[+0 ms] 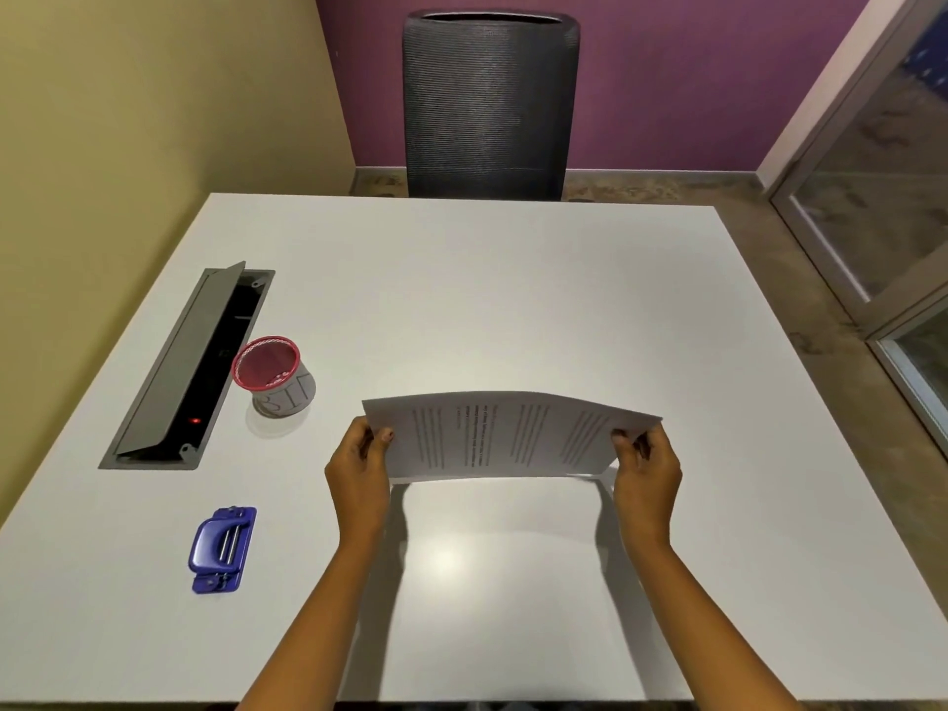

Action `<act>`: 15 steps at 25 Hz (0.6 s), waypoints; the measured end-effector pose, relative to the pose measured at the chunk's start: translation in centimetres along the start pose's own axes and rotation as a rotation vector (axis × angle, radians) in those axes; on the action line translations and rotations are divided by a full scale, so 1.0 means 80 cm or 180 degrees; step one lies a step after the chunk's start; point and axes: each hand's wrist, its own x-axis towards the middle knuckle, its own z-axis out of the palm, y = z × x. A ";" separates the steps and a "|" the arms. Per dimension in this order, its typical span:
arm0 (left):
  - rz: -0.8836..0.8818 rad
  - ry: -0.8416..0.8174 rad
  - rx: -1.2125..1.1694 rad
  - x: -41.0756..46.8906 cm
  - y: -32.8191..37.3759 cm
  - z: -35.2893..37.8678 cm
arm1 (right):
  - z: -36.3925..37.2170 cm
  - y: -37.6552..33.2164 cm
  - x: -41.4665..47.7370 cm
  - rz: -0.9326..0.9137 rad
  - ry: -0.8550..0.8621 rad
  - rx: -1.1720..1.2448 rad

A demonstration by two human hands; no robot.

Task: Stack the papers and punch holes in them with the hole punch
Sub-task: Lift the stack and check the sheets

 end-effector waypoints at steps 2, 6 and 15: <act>0.0037 0.0057 -0.0013 -0.001 -0.001 -0.001 | -0.001 0.000 0.002 -0.0056 0.0033 0.0008; -0.0027 0.0027 0.0015 -0.004 -0.006 -0.001 | -0.004 0.009 -0.001 -0.0018 -0.0119 -0.0045; -0.0071 0.0085 -0.0102 -0.010 -0.009 0.002 | -0.005 0.019 -0.001 0.0123 -0.0070 -0.0074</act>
